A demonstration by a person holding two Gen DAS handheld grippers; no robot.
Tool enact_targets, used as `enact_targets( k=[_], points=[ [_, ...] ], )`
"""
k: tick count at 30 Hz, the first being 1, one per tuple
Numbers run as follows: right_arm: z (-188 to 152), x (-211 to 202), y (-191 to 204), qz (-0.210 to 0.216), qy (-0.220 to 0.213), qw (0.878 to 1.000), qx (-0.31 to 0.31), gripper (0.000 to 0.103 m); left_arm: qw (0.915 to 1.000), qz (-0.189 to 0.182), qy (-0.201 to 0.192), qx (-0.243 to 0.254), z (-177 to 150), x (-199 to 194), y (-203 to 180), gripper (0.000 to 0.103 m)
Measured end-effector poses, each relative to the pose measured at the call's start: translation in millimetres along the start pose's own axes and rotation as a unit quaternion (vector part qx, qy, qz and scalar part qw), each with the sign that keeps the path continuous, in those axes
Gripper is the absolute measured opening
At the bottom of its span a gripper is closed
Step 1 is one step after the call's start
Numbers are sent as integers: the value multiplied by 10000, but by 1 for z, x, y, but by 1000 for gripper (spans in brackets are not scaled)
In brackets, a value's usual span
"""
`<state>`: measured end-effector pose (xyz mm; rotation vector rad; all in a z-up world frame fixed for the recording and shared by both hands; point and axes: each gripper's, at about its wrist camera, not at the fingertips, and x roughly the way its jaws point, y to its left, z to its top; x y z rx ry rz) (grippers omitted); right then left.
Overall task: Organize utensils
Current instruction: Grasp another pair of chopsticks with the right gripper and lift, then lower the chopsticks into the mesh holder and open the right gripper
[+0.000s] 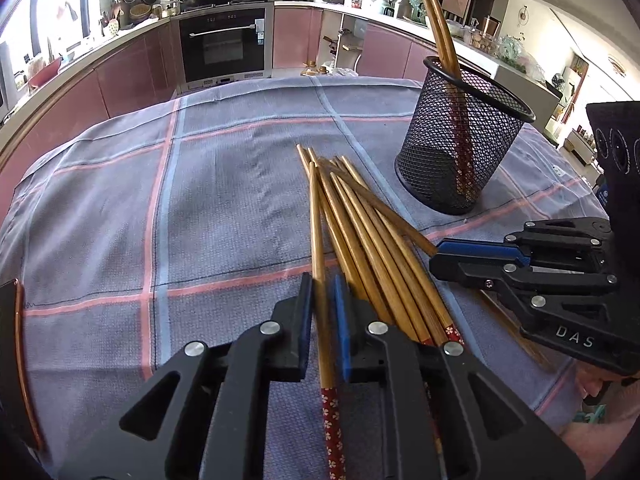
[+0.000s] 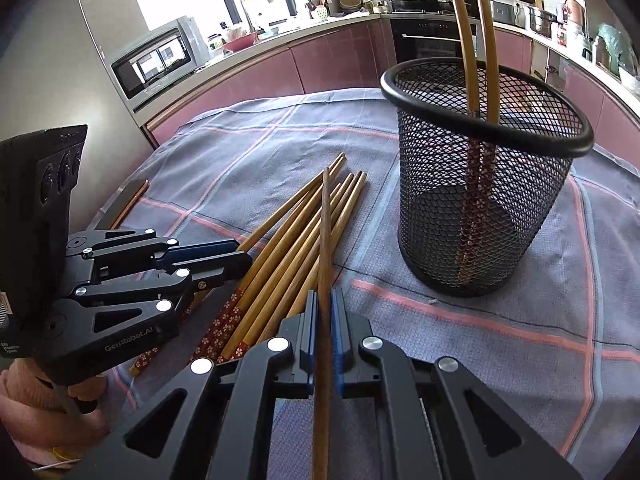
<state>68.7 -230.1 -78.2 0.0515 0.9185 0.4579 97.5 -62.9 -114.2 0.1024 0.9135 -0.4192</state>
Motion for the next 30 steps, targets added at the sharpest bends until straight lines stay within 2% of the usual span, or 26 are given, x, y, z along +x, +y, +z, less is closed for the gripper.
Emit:
enact_targets(
  k=[6,20,25,30],
  points=[
    [3,-26,0,77,-343,9993,-93,6,9999,-71,-73,-69,3,-9,0,8],
    [9,-88,-16,290,-1152,9929,-19,6,9968,-317,-725,105,21,-66,-18,7],
    [17,-109,-22,294,-1460,9888,25,6,9941,-504,-951,102,28,-86,-20,7],
    [31,-134,-32,307,-1818,9828,63,6,9885,-850,-1250,72,43,-112,-18,7]
  ],
)
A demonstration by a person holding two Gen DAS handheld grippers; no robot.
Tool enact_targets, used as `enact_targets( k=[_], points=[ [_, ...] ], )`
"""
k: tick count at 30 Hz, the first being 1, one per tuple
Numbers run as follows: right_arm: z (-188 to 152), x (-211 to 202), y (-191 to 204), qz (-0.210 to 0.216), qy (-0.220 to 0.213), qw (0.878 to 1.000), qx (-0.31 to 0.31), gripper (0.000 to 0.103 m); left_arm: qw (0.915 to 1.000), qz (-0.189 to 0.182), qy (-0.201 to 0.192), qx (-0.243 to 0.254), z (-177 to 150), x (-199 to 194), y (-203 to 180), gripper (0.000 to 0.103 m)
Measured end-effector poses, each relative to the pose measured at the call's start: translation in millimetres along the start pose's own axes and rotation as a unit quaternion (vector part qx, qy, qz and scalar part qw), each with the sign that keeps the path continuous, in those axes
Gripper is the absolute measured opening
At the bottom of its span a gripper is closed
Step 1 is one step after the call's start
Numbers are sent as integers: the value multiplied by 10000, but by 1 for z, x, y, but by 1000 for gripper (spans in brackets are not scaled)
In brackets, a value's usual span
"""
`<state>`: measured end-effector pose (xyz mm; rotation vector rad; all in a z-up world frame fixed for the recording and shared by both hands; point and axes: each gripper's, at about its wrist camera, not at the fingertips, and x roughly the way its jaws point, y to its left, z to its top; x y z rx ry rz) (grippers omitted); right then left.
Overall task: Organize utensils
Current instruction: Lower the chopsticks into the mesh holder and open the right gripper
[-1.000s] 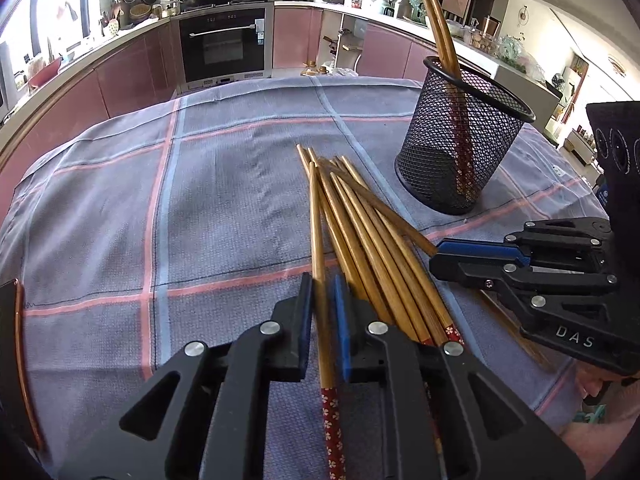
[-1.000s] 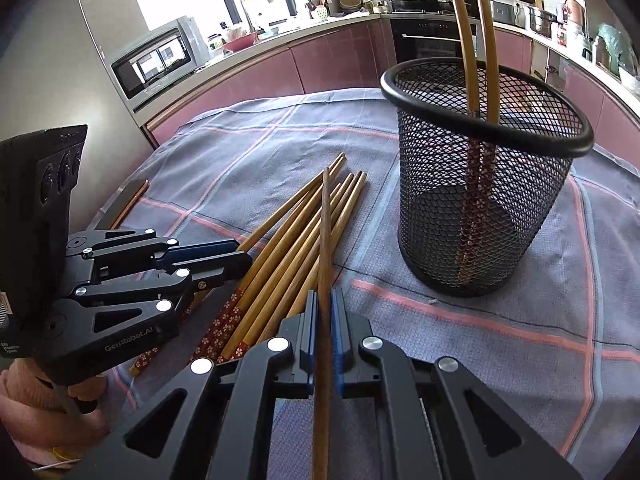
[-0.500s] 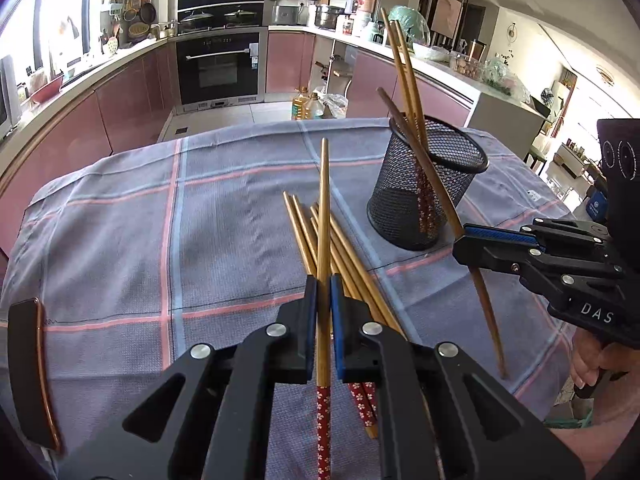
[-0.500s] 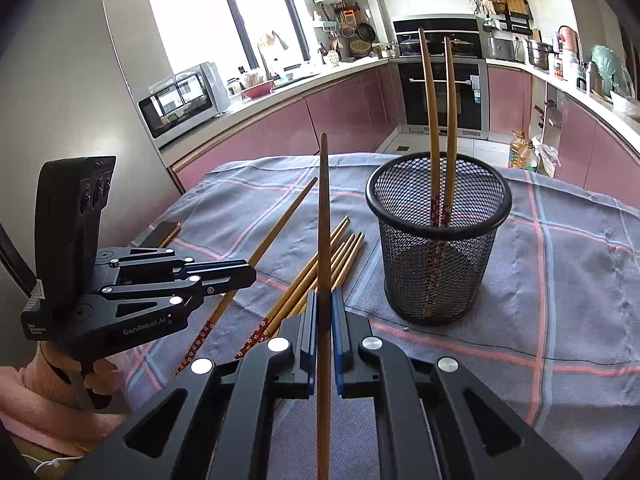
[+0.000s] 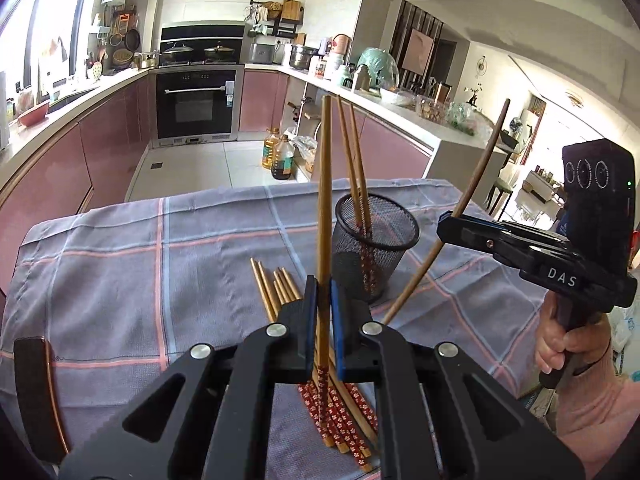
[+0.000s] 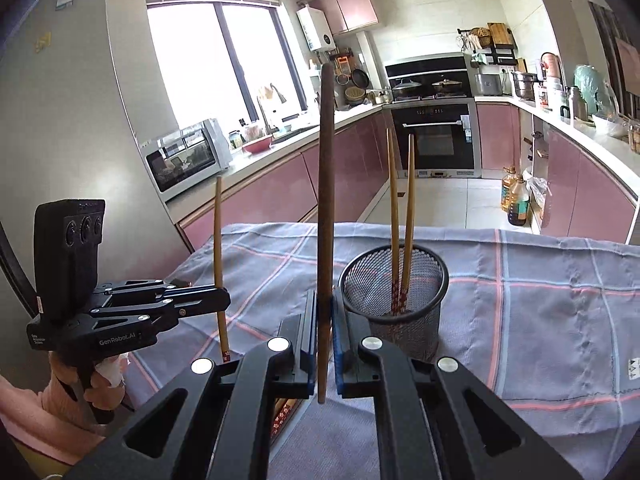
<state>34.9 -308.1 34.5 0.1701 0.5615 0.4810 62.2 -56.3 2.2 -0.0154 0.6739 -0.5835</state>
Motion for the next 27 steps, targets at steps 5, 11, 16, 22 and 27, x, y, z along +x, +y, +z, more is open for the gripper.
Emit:
enact_targets(
  k=[5,11,16,22,27],
  points=[
    [24,-14,-10,-30,-309,9995,-15,6,9988,-318,-374,-5,26,-18,-6,7],
    [52,-26,-19,-74,-602,9981,-72,6,9949,-544,-848,-18,63,-31,-15,7],
    [69,-29,-22,-195,-795,9966,-126,6,9914,-631,-1147,4,90,-30,-25,7],
    [76,-14,-32,-286,-822,9962,-100,6,9922,-553,-1115,71,106,-8,-36,7],
    [72,8,-38,-327,-674,9972,-42,6,9964,-442,-711,136,100,26,-40,7]
  ],
)
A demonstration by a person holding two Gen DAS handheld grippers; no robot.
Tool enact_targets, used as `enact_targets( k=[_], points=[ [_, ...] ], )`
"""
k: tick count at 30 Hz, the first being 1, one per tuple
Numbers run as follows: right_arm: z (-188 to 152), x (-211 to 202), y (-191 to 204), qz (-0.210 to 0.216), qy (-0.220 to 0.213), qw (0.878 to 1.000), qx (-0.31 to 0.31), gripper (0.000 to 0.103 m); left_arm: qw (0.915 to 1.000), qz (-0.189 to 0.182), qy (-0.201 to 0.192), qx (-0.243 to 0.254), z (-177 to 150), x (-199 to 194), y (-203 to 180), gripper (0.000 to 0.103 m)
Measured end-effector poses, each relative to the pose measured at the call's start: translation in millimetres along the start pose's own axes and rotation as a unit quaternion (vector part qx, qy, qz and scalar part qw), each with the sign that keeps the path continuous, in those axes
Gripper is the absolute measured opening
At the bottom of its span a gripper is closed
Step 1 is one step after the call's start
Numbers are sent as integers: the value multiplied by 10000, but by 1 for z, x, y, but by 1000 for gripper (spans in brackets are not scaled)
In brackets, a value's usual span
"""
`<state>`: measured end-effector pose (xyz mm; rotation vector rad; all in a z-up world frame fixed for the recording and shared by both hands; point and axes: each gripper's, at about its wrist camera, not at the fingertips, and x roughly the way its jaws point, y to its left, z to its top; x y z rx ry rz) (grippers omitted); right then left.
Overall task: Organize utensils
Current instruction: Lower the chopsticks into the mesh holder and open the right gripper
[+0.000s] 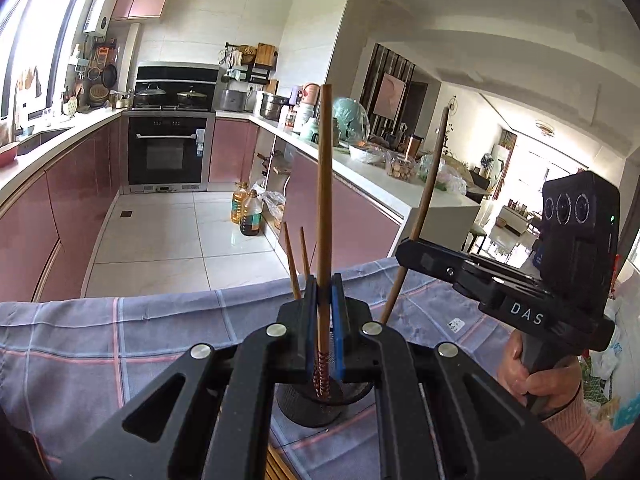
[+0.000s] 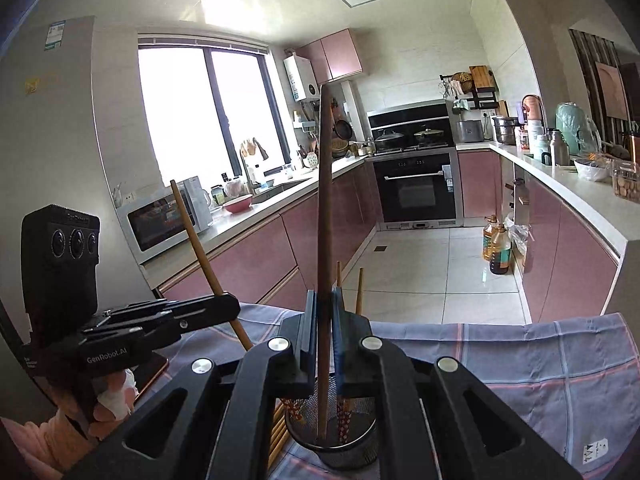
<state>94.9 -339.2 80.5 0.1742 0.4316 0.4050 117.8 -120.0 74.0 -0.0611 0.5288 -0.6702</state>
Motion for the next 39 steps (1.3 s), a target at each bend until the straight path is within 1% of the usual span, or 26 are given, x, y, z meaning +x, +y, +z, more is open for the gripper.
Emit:
enact_targets(
  k=[6,13,16,21,22,26,27,28,34,37,39],
  points=[
    [-17,20,3,0,461,9989,-42,6,9985,52,536,27,-21,32,9,7],
    [-34,48,7,-50,1156,9932,-115,6,9959,59,898,30,-40,53,21,7],
    [-41,62,6,-91,1345,9908,-91,6,9950,101,990,82,-42,62,25,7],
    [-45,73,9,-145,1381,9903,-80,6,9940,142,1079,74,-41,72,28,8],
    [-45,74,10,-167,1379,9903,-84,8,9938,148,1098,58,-41,73,28,8],
    [-46,72,12,-288,1293,9911,-139,9,9937,201,1103,-9,-43,78,32,8],
    [-46,69,13,-323,1258,9914,-153,15,9938,195,1093,-21,-45,77,31,9],
    [-46,67,16,-369,1220,9916,-197,19,9941,201,1064,-20,-47,75,31,11],
    [-47,51,34,-544,988,9920,-560,23,9972,247,704,-74,-56,51,34,22],
    [-48,41,44,-585,857,9920,-719,29,9982,327,502,-85,-62,34,36,27],
    [-49,37,51,-611,794,9917,-803,30,9984,363,408,-106,-67,24,38,28]
  ],
)
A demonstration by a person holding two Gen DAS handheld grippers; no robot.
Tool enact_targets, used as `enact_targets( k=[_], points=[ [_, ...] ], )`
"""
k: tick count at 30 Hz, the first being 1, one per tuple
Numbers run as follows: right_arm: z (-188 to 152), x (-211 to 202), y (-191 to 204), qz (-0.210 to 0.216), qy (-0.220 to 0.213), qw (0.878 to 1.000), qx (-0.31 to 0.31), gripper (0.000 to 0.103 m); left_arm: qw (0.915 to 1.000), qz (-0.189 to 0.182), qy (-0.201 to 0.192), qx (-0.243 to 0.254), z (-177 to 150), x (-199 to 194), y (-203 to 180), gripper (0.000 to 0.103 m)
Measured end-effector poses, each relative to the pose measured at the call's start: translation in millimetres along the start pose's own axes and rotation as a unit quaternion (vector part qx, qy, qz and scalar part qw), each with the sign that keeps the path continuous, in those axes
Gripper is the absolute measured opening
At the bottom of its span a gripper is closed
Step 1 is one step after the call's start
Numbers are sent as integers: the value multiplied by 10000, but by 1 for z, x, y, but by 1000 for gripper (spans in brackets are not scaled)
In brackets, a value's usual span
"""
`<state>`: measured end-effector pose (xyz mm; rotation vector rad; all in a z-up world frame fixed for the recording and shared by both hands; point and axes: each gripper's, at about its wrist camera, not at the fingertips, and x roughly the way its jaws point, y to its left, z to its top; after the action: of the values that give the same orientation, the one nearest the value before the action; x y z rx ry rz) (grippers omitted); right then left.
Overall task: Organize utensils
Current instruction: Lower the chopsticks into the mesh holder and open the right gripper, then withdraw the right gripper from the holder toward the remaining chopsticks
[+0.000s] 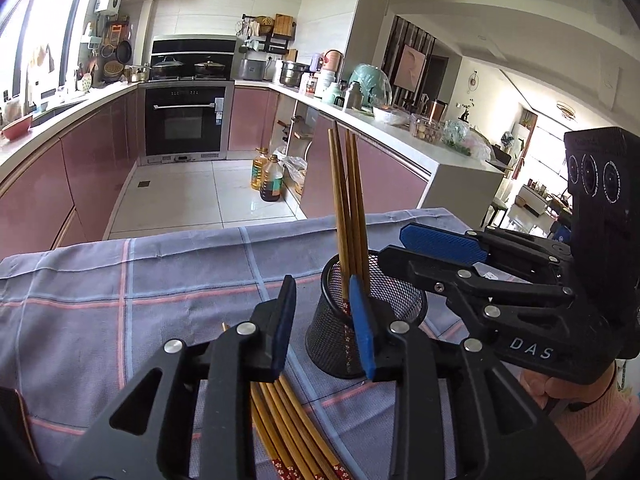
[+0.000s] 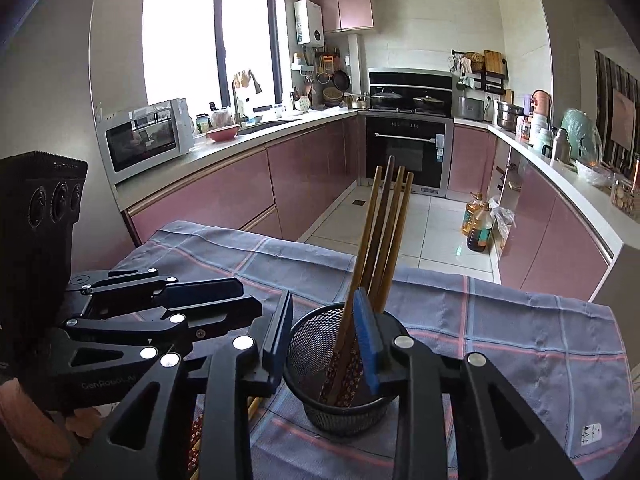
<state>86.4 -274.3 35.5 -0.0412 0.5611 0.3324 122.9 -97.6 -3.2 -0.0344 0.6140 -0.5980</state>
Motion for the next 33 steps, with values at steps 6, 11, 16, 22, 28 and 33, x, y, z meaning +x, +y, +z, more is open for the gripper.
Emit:
enact_targets(
  k=[6,11,16,22,28,33],
  points=[
    [-8,-11,15,-29,-49,9999,-153,32,9997,196,-111,-40,-18,-22,3,34],
    [-16,-16,27,-54,-41,9997,-251,33,9992,374,-148,-82,-35,-36,10,37],
    [-23,-17,36,-28,-11,9996,-281,36,9985,535,-73,-52,-51,-41,11,39],
    [-35,-14,43,53,103,9996,-240,37,9981,588,138,-129,-69,-38,15,39],
    [-50,-3,43,180,362,9991,-113,37,9966,678,433,-152,-83,-28,20,39],
    [-71,12,41,181,687,9975,29,37,9940,873,642,-144,-94,-20,23,39]
  ],
)
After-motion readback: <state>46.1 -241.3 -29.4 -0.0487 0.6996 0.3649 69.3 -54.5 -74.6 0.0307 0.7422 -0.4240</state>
